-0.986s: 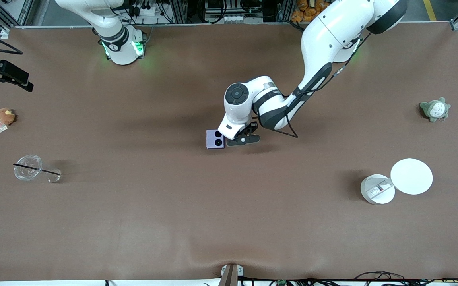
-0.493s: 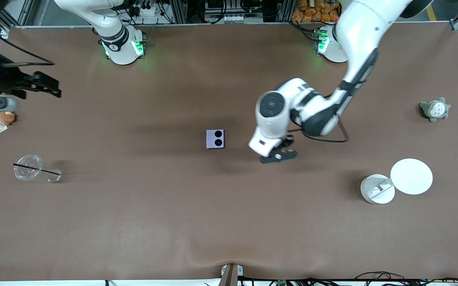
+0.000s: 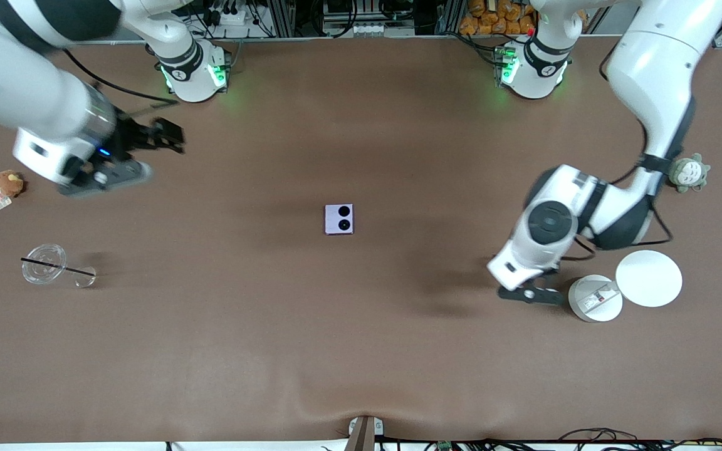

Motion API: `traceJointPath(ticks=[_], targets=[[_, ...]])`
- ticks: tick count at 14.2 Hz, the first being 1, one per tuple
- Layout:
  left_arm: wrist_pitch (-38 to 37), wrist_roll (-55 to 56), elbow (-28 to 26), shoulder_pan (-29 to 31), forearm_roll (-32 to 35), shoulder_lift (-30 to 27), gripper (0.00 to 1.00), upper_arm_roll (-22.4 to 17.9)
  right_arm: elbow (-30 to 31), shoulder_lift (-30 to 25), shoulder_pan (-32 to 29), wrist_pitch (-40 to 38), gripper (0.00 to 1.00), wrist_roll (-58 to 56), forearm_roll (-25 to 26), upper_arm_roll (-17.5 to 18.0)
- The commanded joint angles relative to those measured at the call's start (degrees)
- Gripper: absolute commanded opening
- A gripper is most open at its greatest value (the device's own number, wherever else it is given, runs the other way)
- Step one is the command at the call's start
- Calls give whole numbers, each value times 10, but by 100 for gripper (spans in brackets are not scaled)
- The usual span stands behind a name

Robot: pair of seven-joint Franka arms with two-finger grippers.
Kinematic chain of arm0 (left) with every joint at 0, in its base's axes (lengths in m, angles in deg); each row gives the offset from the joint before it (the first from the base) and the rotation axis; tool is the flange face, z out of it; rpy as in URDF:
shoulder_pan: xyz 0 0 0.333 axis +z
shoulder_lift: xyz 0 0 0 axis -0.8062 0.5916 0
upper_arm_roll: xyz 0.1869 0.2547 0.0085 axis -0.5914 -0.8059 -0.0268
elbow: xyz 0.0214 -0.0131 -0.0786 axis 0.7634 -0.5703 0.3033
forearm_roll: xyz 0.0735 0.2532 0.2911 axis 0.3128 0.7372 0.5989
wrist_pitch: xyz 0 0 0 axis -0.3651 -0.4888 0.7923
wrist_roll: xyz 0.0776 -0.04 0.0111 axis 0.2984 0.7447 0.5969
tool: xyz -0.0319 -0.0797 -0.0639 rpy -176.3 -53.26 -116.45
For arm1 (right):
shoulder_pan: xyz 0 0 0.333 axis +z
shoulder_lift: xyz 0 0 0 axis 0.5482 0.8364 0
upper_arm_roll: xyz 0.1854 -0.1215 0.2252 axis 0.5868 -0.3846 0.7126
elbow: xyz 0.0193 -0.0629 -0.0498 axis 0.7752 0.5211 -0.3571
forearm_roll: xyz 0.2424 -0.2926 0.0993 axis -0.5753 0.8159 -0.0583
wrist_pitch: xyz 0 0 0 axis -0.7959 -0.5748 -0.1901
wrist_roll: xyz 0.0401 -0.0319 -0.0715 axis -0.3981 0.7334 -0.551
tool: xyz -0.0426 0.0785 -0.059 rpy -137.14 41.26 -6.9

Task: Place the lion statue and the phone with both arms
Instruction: 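Carry the lion toward the white lamp while the right gripper reaches the phone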

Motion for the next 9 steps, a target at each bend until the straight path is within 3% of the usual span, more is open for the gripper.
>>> traceJointPath(ticks=[1, 4, 9], targets=[[48, -42, -2, 28, 17, 23, 0, 7, -9, 44, 32, 38, 100, 5, -17, -6], [82, -104, -2, 58, 17, 39, 0, 5, -8, 88, 80, 91, 100, 84, -17, -6], [100, -121, 2, 59, 20, 60, 0, -10, -8, 161, 146, 176, 100, 186, -21, -5]])
